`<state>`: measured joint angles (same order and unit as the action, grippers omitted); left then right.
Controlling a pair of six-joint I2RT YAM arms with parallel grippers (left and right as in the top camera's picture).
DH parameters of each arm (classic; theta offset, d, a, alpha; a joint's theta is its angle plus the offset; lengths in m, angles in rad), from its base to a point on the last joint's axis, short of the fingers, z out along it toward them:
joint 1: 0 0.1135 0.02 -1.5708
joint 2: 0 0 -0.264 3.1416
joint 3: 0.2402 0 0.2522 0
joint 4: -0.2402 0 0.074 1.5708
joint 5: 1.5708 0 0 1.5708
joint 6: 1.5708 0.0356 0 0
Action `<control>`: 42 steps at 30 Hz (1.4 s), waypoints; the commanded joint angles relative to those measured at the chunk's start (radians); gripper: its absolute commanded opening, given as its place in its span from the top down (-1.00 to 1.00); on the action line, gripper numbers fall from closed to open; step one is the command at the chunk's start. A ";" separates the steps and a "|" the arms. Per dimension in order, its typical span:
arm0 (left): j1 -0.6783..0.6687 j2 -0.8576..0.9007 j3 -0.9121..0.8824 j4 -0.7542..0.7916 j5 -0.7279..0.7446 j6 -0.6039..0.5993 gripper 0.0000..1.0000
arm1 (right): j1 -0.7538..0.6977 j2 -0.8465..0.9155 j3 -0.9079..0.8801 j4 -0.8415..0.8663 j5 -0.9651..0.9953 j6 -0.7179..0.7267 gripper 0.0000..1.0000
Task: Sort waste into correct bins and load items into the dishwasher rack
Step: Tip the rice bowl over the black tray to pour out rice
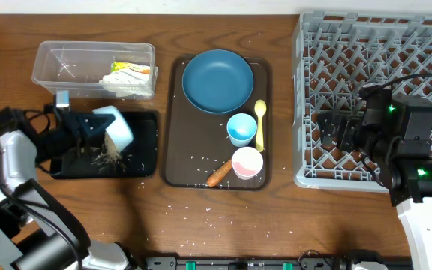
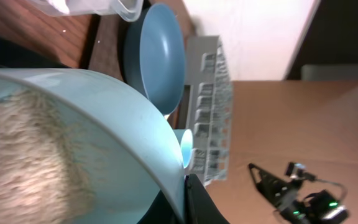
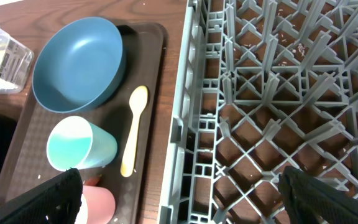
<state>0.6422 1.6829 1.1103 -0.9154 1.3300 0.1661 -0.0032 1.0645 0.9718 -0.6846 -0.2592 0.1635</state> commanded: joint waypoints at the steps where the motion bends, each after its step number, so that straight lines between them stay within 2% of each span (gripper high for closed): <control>1: 0.039 0.036 -0.020 0.001 0.105 0.035 0.88 | 0.017 -0.004 0.019 0.000 -0.007 -0.015 -0.99; 6: 0.075 0.091 -0.021 0.004 0.243 0.029 0.88 | 0.017 -0.004 0.013 0.000 -0.007 -0.015 -0.98; 8: 0.078 0.105 -0.020 0.019 0.243 -0.014 0.88 | 0.017 -0.004 0.012 -0.001 -0.007 -0.015 -0.98; 23: 0.079 0.109 -0.020 0.018 0.243 -0.077 0.88 | 0.017 -0.004 0.012 -0.001 -0.007 -0.015 -0.98; 26: 0.071 0.101 -0.020 -0.072 0.243 -0.126 0.88 | 0.017 -0.004 0.012 -0.001 -0.007 -0.015 -0.98; 28: 0.070 0.099 -0.020 -0.041 0.233 -0.093 0.88 | 0.017 -0.004 0.012 -0.001 -0.007 -0.015 -0.99; 32: 0.077 0.109 -0.020 0.008 0.243 -0.206 0.88 | 0.017 -0.004 0.012 0.000 -0.007 -0.015 -0.99; 39: 0.077 0.108 -0.020 0.043 0.227 -0.214 0.88 | 0.017 -0.004 0.012 0.001 -0.007 -0.015 -0.98; 42: 0.072 0.105 -0.020 0.029 0.243 -0.254 0.88 | 0.017 -0.004 0.012 0.000 -0.007 -0.015 -0.99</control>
<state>0.7162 1.7840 1.0870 -0.8825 1.5463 -0.0483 -0.0032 1.0645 0.9718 -0.6846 -0.2588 0.1635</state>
